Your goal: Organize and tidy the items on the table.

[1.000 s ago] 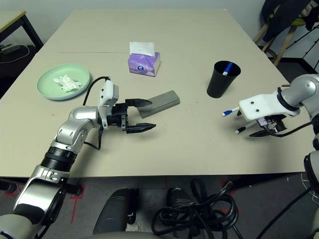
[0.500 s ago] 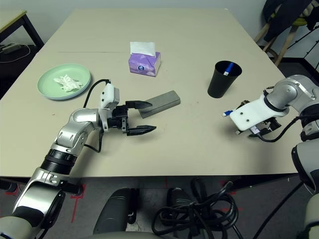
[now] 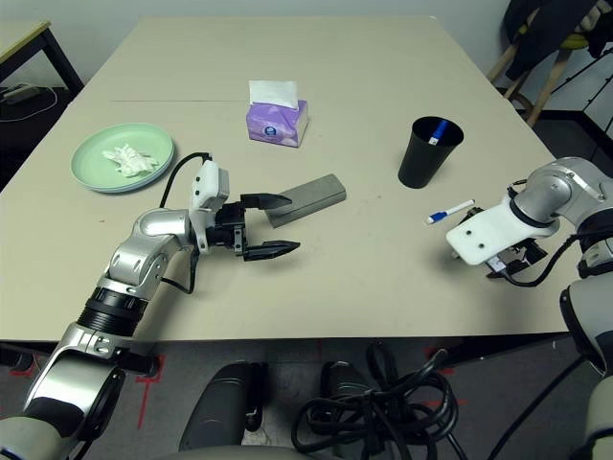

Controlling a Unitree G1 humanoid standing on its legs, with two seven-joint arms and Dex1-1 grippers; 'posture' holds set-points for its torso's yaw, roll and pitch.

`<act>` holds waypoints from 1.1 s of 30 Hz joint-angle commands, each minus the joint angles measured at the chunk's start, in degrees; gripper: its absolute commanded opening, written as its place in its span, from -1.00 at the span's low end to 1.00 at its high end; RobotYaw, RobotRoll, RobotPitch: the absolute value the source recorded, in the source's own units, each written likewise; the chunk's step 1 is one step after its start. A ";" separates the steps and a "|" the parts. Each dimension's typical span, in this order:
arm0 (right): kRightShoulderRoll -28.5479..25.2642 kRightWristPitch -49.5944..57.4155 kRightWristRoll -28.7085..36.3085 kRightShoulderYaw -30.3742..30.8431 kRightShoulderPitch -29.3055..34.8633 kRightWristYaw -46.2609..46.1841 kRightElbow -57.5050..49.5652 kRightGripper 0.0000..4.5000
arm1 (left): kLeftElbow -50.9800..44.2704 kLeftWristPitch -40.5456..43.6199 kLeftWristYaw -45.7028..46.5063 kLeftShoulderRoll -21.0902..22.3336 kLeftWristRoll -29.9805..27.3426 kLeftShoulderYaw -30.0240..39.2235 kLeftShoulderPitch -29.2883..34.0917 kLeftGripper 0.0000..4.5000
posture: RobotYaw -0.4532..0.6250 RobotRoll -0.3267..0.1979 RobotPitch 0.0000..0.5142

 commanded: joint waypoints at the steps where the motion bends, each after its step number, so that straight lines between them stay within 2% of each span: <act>1: 0.62 -0.19 -0.64 0.52 -0.21 -0.81 1.21 0.81 | -1.57 -0.12 0.28 0.18 0.19 -0.47 0.66 1.00 | 0.13 0.25 -0.49; 3: 0.86 0.08 -0.54 0.38 -0.30 -0.55 1.45 0.56 | -1.78 -0.03 0.38 0.33 0.15 -0.45 0.82 1.00 | 0.13 0.25 -0.50; 10: 0.80 1.09 0.39 -0.30 -0.61 1.98 1.99 -0.59 | -2.05 0.22 0.48 0.59 0.04 -0.40 1.08 1.00 | 0.12 0.25 -0.50; 12: 0.72 1.83 1.26 -0.90 -0.91 2.98 1.97 -0.86 | -2.05 0.26 0.38 0.65 0.01 -0.44 1.09 1.00 | 0.11 0.25 -0.50; 15: 1.27 4.13 5.56 -3.69 -2.07 7.37 1.84 -0.86 | -2.12 0.36 0.21 0.80 -0.09 -0.48 1.12 1.00 | 0.10 0.25 -0.50; 18: 3.56 20.27 17.42 -9.13 -5.16 17.89 2.10 -0.86 | -2.16 0.40 0.08 1.03 -0.09 -0.52 1.14 1.00 | 0.09 0.25 -0.50; 19: 3.85 26.41 22.15 -9.08 -5.85 18.74 0.67 -0.86 | -2.17 0.41 0.04 1.11 -0.04 -0.54 1.14 1.00 | 0.08 0.25 -0.50; 22: 1.60 48.60 41.93 -7.46 -5.30 18.74 -12.44 -0.86 | -2.12 0.48 -0.05 1.22 -0.05 -0.53 1.14 1.00 | 0.07 0.25 -0.51; 24: -0.63 57.07 50.46 -7.37 -3.70 18.74 -20.06 -0.86 | -2.05 0.51 -0.09 1.26 -0.05 -0.52 1.10 1.00 | 0.07 0.25 -0.51; 28: 2.54 67.05 57.34 -20.68 -2.35 16.88 -23.02 -0.86 | -1.63 0.48 -0.04 1.14 0.02 -0.51 0.78 1.00 | 0.06 0.25 -0.53; 33: 5.94 73.05 60.79 -30.94 2.66 8.39 -28.61 -0.86 | -1.34 0.41 -0.06 1.09 0.04 -0.44 0.53 1.00 | 0.05 0.25 -0.55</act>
